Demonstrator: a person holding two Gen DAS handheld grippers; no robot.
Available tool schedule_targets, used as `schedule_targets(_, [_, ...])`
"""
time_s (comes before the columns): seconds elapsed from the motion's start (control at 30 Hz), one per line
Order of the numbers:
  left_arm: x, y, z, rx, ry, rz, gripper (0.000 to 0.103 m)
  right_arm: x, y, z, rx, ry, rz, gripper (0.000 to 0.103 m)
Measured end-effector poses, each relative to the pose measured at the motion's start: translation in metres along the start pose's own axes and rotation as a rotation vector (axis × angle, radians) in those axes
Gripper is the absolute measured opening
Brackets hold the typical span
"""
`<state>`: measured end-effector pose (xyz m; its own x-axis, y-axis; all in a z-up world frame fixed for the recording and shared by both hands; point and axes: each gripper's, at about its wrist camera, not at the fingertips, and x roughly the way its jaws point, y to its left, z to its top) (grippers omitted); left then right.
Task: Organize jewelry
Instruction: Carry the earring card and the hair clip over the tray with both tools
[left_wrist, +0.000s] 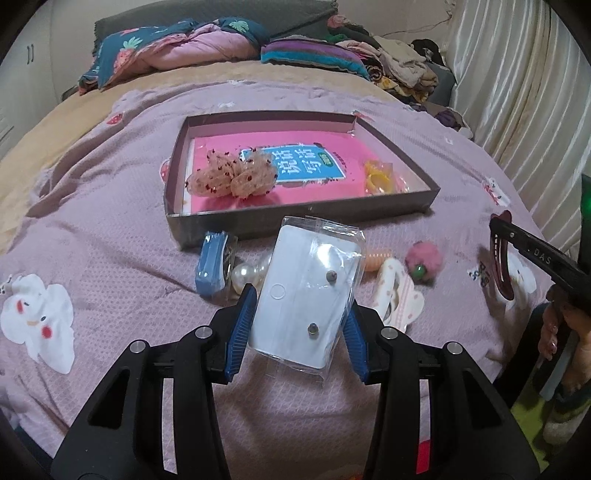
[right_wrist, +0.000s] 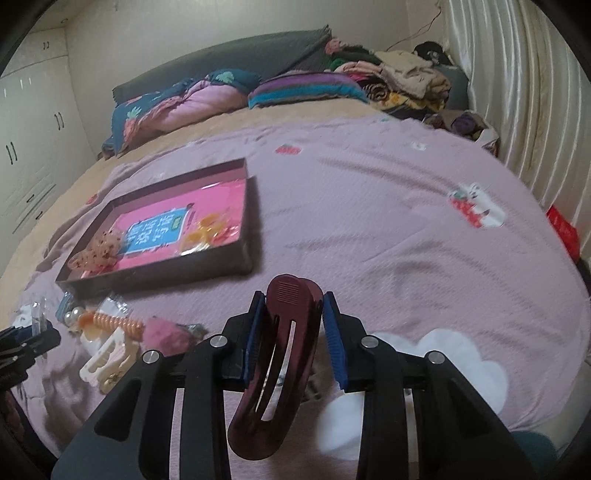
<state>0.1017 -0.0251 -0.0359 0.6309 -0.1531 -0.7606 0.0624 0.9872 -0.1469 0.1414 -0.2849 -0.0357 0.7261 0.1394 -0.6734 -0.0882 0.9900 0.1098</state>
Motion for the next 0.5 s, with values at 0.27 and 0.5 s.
schedule_targets(0.27, [0.001, -0.005, 0.016, -0.005, -0.018, -0.021, 0.037, -0.012, -0.010, 0.012, -0.004, -0.069, -0.047, 0.030])
schedule_targets(0.5, [0.005, -0.012, 0.032, 0.015, -0.029, -0.030, 0.037, -0.022, -0.021, 0.027, 0.032, -0.097, -0.022, 0.030])
